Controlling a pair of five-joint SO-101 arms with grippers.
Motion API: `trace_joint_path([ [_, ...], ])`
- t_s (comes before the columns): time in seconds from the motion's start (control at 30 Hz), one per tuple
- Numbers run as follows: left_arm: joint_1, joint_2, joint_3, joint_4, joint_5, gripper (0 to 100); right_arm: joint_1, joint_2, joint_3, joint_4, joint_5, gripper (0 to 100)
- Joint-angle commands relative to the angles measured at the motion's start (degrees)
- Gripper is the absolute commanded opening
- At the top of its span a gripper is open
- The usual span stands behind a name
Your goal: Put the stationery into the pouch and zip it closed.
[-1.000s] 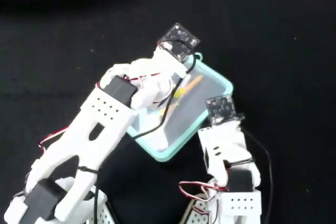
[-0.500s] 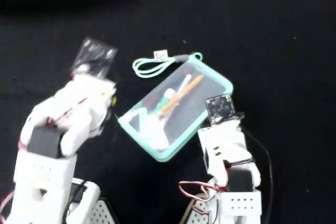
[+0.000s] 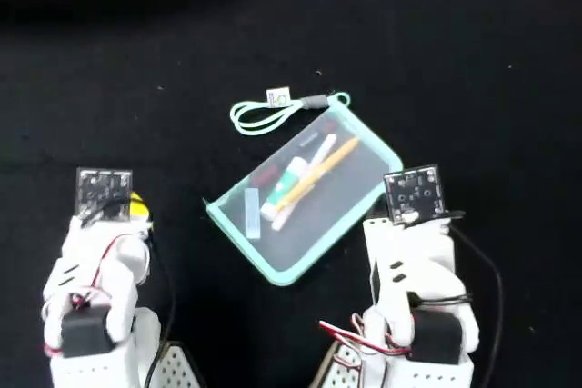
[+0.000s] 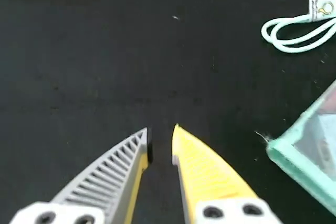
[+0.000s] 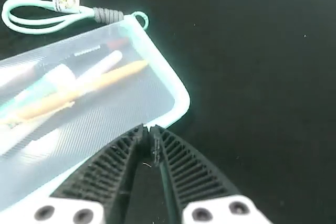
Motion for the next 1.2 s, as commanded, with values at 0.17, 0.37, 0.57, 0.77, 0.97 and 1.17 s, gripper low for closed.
trace_joint_path([
  [0.17, -0.22, -1.85, 3.03, 2.81, 3.87, 9, 0.97, -4.26, 6.99, 0.26, -1.41, 1.4],
  [0.37, 5.41, -1.85, 4.53, 7.38, 8.88, 9, 0.79, -4.26, 11.47, 4.31, -4.04, 1.4],
  [0.57, 9.98, -1.93, 11.21, 5.80, 8.62, 9, 0.88, -4.35, 19.30, 3.78, -4.57, 1.4],
  [0.77, 9.01, -1.85, 16.84, 4.31, 8.53, 9, 1.23, -4.26, 19.03, 3.87, -7.91, 1.4],
  [0.97, 7.08, -1.85, 16.84, 4.04, 8.62, 9, 1.23, -4.26, 19.03, 3.87, -7.91, 1.4],
  [1.17, 7.25, -1.85, 16.84, 4.04, 8.62, 9, 1.23, -4.26, 19.03, 3.87, -7.91, 1.4],
])
